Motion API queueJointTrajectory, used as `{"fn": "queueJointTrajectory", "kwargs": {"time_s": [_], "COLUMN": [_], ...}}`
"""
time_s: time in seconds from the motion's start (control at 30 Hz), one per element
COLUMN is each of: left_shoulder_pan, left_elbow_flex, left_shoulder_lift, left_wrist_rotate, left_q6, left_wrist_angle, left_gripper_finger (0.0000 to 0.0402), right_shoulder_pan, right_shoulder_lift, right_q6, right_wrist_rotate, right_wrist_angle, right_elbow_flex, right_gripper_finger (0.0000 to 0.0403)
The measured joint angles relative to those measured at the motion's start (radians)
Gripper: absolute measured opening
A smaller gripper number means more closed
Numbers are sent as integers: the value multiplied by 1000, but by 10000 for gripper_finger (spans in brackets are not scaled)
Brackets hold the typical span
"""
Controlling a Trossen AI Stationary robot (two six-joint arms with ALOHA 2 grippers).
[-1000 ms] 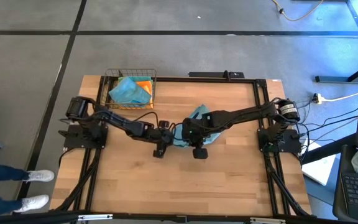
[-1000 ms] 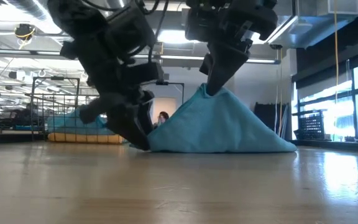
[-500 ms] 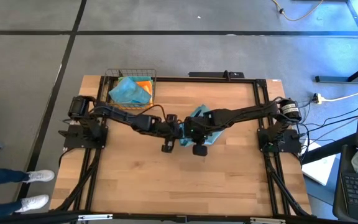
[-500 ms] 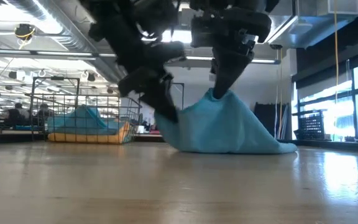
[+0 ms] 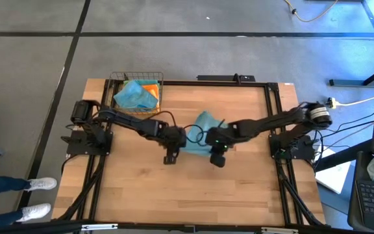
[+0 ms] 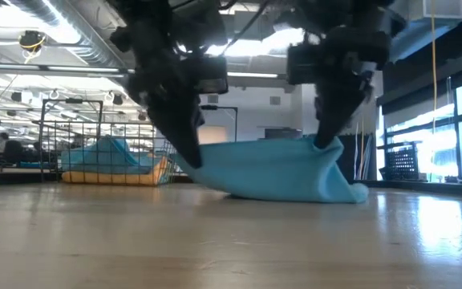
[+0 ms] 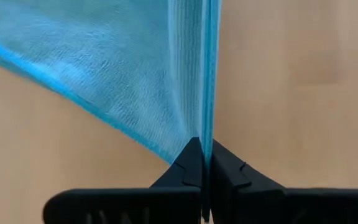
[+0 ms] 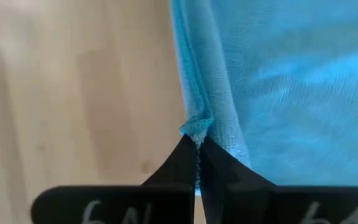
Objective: Fold microfiber towels
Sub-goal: Fold the light blue microfiber cloth
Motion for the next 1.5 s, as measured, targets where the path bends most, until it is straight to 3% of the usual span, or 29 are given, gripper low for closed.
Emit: {"fn": "queueJointTrajectory", "kwargs": {"time_s": [0.17, 0.27, 0.47, 0.73, 1.0, 1.2, 1.5], "left_shoulder_pan": [-108, -159, -223, -162, -9, 68, 106], "left_elbow_flex": [-4, 32, 92, 186, 220, 197, 129], "left_shoulder_lift": [1, 2, 2, 3, 2, 2, 1], "left_wrist_rotate": [20, 21, 24, -35, -18, 16, 19], "left_q6": [-214, -342, -459, -404, -234, -178, -143], "left_wrist_angle": [92, 108, 111, 77, 6, -58, -43], "left_gripper_finger": [0, 0, 0, 0, 0, 0, 0], "right_shoulder_pan": [41, 74, 174, 205, 109, -24, -174], "right_shoulder_lift": [-98, -133, -150, -180, -274, -252, -153], "right_q6": [82, 80, 61, 73, -101, -257, -312], "right_wrist_rotate": [-23, -24, -52, 127, 367, 370, 306], "right_wrist_angle": [139, 118, 110, -47, -147, -56, 106], "right_elbow_flex": [-114, -125, -124, -124, -127, -127, -127], "right_gripper_finger": [6, 6, 6, 6, 6, 6, 19]}}
